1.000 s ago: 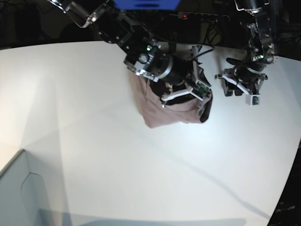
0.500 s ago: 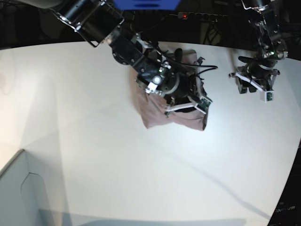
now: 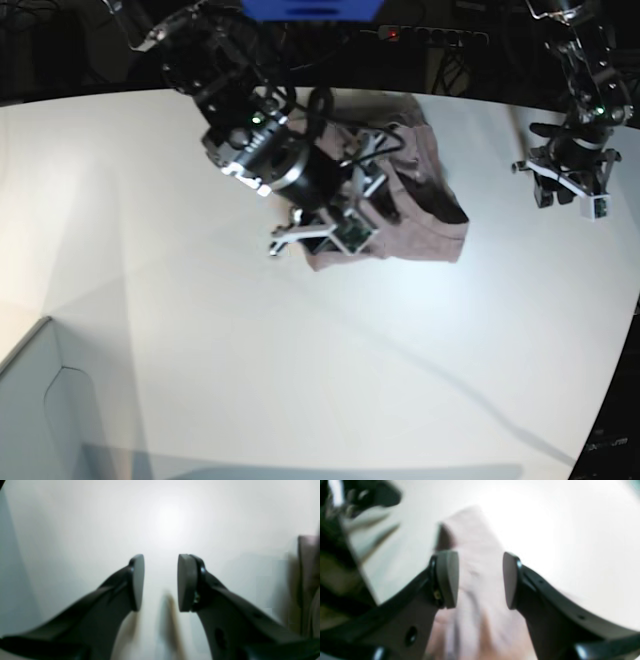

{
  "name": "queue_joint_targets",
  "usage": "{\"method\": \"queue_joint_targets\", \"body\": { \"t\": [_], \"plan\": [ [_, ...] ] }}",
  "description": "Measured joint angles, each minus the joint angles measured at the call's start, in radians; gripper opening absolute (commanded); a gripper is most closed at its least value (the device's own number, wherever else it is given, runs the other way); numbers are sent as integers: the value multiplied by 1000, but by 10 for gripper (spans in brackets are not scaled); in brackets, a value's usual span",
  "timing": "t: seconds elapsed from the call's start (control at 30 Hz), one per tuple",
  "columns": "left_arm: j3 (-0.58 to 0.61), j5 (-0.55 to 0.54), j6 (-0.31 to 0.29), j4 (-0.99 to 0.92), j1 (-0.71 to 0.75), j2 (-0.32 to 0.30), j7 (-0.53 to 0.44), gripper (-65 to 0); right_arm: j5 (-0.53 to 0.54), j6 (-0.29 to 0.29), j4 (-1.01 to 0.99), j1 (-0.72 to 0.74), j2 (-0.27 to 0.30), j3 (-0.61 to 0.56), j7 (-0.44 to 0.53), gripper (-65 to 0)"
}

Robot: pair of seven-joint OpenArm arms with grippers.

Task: Layout the t-shirt on the table in an organized manner, then fold the t-shirt properly
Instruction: 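Lift the shirt end with the right gripper and fold it toward the left gripper, then lower the folded end onto the shirt and open the right gripper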

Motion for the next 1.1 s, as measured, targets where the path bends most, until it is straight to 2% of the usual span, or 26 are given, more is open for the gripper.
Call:
{"method": "queue_joint_targets", "body": {
  "t": [0.17, 0.33, 0.47, 0.7, 0.93, 1.1],
  "plan": [
    [0, 0, 0, 1, 0, -1, 1, -434, 2, 0, 60, -86, 2, 155, 11, -365],
    [0, 0, 0, 2, 0, -1, 1, -433, 5, 0, 43, -129, -9, 151, 10, -440],
    [0, 1, 0, 30, 2, 0, 5, -433, 6, 0, -81, -90, -51, 159, 1, -464],
    [-1, 0, 0, 82, 39, 2, 7, -433, 13, 0, -259, -7, -50, 189, 16, -465],
    [-1, 0, 0, 82, 53, -3, 3, -433, 14, 0, -341, 41, -36, 290, 16, -465],
    [-2, 0, 0, 82, 58, -2, 3, -433, 7, 0, -298, 42, -35, 358, 5, -464]
  ]
}}
